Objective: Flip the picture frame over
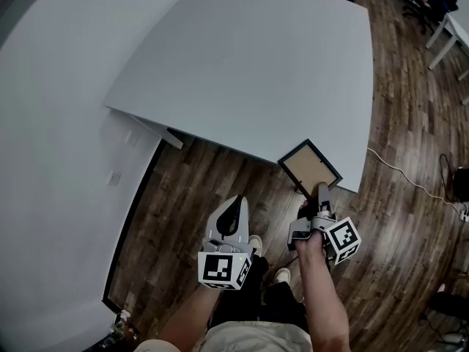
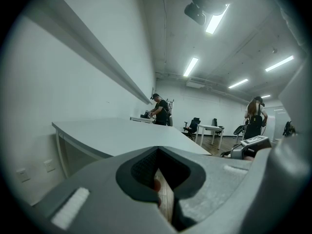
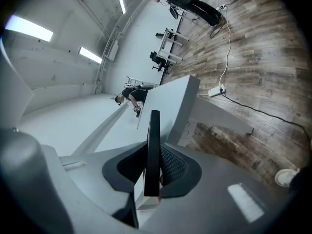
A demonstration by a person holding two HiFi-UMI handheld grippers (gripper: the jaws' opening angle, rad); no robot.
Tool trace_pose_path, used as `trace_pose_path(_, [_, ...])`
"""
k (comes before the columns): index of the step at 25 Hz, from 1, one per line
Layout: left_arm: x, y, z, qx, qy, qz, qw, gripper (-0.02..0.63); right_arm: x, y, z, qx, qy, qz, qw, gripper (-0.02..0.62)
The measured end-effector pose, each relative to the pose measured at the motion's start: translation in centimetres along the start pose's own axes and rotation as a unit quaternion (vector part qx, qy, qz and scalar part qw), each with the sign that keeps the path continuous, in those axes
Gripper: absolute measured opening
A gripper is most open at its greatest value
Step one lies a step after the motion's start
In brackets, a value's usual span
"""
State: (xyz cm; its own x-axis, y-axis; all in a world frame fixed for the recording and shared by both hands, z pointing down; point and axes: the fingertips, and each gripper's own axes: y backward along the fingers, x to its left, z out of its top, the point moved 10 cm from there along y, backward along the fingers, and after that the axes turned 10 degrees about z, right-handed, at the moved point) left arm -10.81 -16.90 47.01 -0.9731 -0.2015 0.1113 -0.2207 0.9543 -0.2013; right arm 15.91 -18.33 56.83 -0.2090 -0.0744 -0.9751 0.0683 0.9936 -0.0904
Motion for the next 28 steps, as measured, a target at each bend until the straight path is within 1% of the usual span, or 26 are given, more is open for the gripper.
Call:
trace_pose_path(8, [0.6,-0.6,-1.0,0.011,0.001,-0.002,0.9999,0.000,-1.7,-0.4,-1.6,-0.016,-0.041,0.001,0.999,0.092])
trace_pose_path(11, [0.5,-0.8,-1.4,0.019,0.001,-0.003,0.9998,0.000,-2.2,-0.5,-1.8,-0.016,-0.044,-0.013,0.999,0.093])
trace_pose_path(14, [0.5,-1.0,-1.7,0.025,0.004,-0.002,0.9997,0.000,-2.4,-0.9,-1.8,-0.018,-0.048,-0.002,0.999,0.094])
trace_pose_path(19, [0.5,-1.3,-2.1,0.027,0.006,-0.004,0.9996,0.000,-2.5,-1.7,-1.9,-0.020,-0.044,0.002,0.999,0.094])
trace_pose_path(25, [0.5,-1.7,-1.6,0.029,0.007,-0.002,0.9995,0.000,-2.5,-2.0,-2.0,-0.021,-0.040,0.009,0.999,0.101])
trace_pose_path(26, [0.5,-1.7,-1.7,0.030,0.007,-0.002,0.9995,0.000,-2.5,-2.0,-2.0,-0.022,-0.041,0.010,0.999,0.109])
trace_pose_path(28, [0.3,-1.6,-1.8,0.032,0.007,-0.002,0.9995,0.000,-2.6,-2.0,-1.9,-0.024,-0.044,0.016,0.999,0.157])
